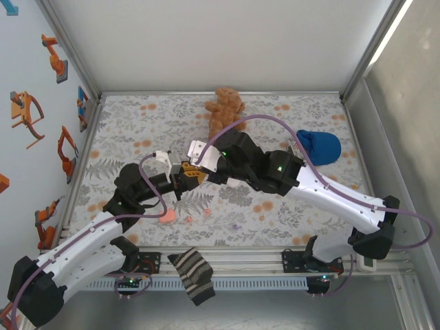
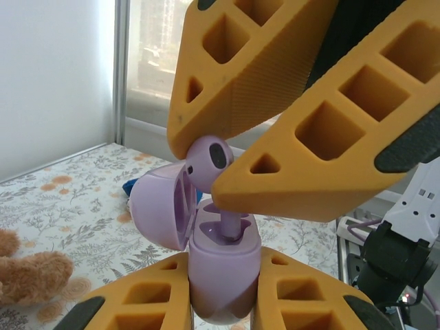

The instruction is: Insert wireless bluetooth earbuds into charging case

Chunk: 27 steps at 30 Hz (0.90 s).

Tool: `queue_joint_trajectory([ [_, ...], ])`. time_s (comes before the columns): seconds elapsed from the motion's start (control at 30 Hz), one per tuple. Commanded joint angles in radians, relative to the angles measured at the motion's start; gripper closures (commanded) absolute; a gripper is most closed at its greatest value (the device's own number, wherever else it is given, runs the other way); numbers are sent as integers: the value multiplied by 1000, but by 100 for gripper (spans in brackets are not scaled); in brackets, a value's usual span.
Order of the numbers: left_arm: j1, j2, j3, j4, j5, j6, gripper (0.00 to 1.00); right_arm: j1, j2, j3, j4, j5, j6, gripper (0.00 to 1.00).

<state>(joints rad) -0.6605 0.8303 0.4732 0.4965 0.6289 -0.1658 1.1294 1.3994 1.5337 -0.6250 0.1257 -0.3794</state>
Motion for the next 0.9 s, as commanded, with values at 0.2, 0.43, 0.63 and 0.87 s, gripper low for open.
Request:
queue_joint_trajectory([
  [0.2, -5, -22, 28, 8, 17, 28, 100, 5, -19, 13, -31, 47, -6, 79],
  [0.43, -5, -24, 28, 10, 15, 28, 100, 5, -24, 8, -31, 18, -2, 79],
  [0.63, -5, -27, 28, 8, 15, 27, 100, 5, -25, 2, -51, 12, 2, 79],
  [0.87, -7, -26, 30, 9, 14, 29, 100, 5, -21, -8, -39, -4, 26, 77],
])
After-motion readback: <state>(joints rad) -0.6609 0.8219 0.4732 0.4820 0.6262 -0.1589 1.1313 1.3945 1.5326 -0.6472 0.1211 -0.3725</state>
